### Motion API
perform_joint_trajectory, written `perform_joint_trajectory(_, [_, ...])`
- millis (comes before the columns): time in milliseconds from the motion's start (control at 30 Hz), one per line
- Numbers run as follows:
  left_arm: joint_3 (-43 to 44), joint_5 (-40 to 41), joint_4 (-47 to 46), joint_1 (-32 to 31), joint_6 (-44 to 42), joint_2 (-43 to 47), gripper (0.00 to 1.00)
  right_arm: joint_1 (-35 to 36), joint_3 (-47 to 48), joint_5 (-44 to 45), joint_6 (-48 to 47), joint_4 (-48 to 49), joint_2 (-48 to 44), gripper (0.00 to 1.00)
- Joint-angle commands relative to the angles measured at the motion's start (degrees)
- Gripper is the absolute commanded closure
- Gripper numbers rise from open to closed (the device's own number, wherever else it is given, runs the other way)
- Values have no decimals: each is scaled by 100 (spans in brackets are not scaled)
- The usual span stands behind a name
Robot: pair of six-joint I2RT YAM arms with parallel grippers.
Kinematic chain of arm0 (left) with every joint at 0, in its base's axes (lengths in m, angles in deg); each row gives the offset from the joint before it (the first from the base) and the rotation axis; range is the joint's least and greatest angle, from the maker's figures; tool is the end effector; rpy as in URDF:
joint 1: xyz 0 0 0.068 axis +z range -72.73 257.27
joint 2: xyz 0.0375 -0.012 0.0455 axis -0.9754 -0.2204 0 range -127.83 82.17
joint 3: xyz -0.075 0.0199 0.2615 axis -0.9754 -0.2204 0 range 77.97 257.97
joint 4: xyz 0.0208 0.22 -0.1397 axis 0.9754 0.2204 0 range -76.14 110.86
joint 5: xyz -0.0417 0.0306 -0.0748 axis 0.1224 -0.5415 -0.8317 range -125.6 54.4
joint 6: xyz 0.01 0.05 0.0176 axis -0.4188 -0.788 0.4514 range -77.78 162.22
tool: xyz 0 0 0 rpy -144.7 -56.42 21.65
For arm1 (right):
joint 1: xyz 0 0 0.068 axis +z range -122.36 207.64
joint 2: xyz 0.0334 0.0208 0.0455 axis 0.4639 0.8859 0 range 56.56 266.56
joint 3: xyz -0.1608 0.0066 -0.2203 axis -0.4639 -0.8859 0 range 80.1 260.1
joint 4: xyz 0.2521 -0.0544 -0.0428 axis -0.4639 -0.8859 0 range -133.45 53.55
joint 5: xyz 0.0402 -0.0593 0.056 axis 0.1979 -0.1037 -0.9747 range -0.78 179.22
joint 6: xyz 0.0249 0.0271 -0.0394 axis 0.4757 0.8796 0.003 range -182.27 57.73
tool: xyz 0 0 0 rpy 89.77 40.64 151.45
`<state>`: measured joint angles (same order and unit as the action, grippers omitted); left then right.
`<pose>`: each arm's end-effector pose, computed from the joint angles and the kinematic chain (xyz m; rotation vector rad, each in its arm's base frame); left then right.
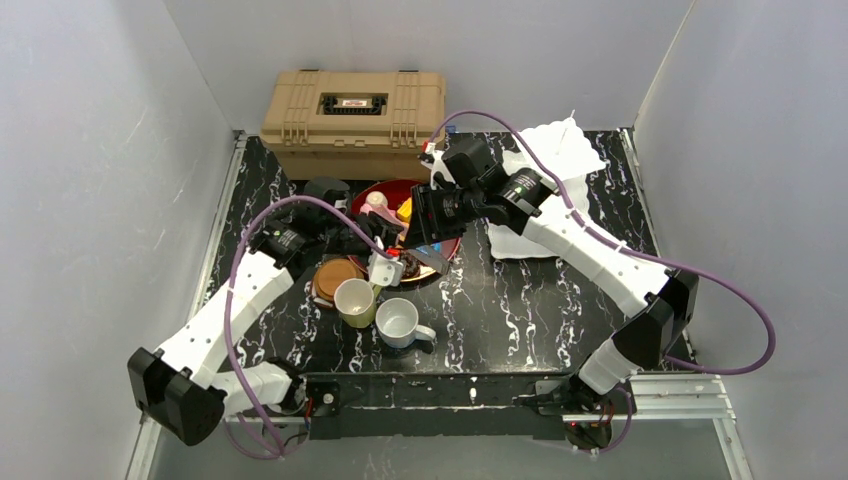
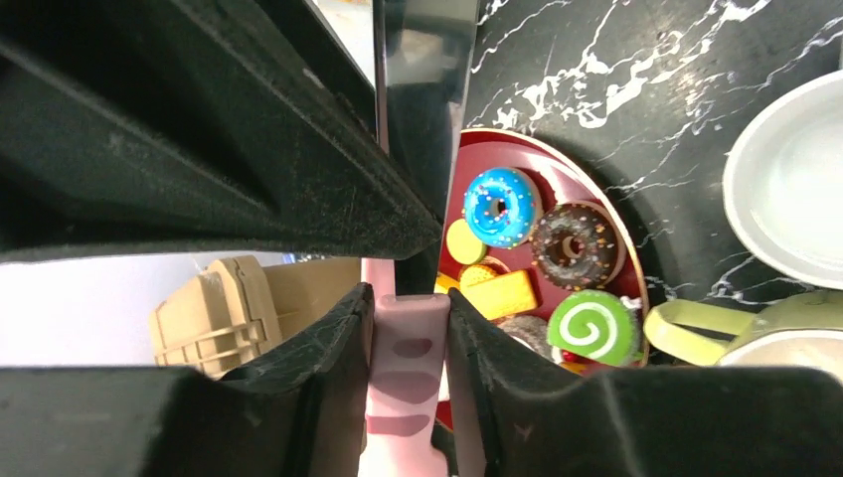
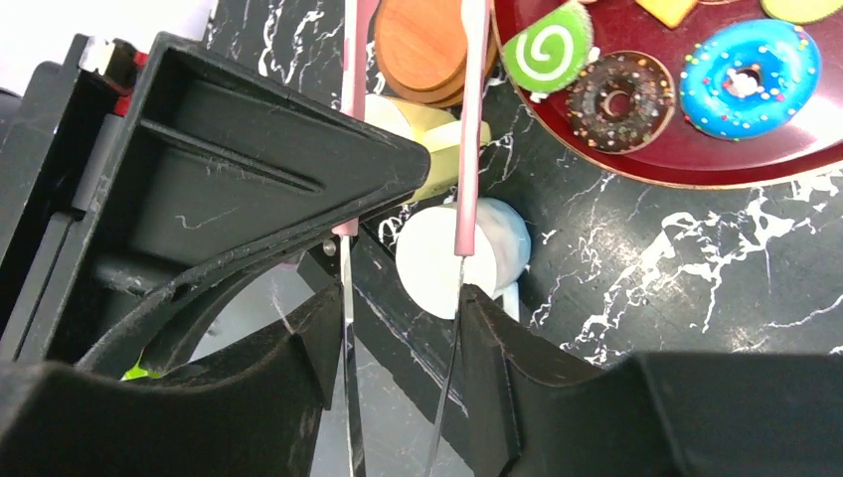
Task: Serve the afternoon tea
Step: Adjust the clamp.
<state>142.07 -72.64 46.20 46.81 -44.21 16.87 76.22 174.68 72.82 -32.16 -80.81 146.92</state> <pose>0.1971 -0.1408 0.3517 1.8892 0.7388 -0.0875 0.2201 0.2648 0.3857 -0.5566 2.3974 0.9973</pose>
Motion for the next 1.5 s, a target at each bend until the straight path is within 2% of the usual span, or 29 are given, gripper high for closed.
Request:
perform_joint_trajectory(0, [-58, 158, -279, -183, 179, -165, 85, -88, -141, -93, 143, 290, -267, 45])
perform_joint_trajectory(33, [-111, 240, -399, -225, 234, -189, 97, -100, -183, -42, 172, 302, -306, 42])
perform_joint_trajectory(67, [-193, 341, -566, -276, 299, -195, 100, -109, -231, 2, 206, 331, -354, 38])
perform_joint_trajectory(167, [-494, 480, -1139, -362, 458, -122, 100, -112, -438, 107, 341, 451, -503, 28])
perform_joint_trajectory(367, [-622, 720, -1710, -465, 1146, -106, 100, -117, -1005, 273, 607, 848, -827, 28])
perform_joint_trajectory(500, [-557, 721, -1867, -470, 1723, -158, 100, -207, -1011, 597, 308, 549, -1058, 26])
perform_joint_trajectory(600, [-563, 638, -1859, -465, 2057, -84, 100, -847, -778, 814, -94, 6, -1259, 24])
perform_joint_trajectory(700, [-527, 566, -1804, -465, 2613, -11, 100, -1551, -727, 892, -365, -95, -1544, 22])
perform_joint_trajectory(800, [-384, 399, -1657, -470, 3227, 51, 100, -1794, -833, 1187, -584, -223, -1727, 21])
perform_joint_trajectory(933, [-155, 372, -1740, -461, 4440, 70, 100, -1799, -1780, 1034, -549, 222, -2281, 21])
perform_joint_trajectory(1067, [-18, 502, -2041, -454, 5642, 83, 100, -1799, -2233, 828, -484, 531, -2651, 22])
perform_joint_trajectory(1167, [140, 364, -2088, -418, 6471, 81, 100, -1772, -2833, 535, -471, 1301, -3158, 24])
perform_joint_trajectory(1233, [161, 277, -2233, -417, 6942, 117, 100, -1694, -3400, 426, -337, 2179, -3592, 24])
perform_joint_trajectory(1333, [226, 54, -2251, -417, 7399, 85, 100, -1418, -3837, 647, -220, 3279, -3844, 24])
perform_joint_trajectory(1467, [165, -104, -2291, -417, 7550, 35, 100, -715, -3675, 1275, -482, 3624, -3492, 24])
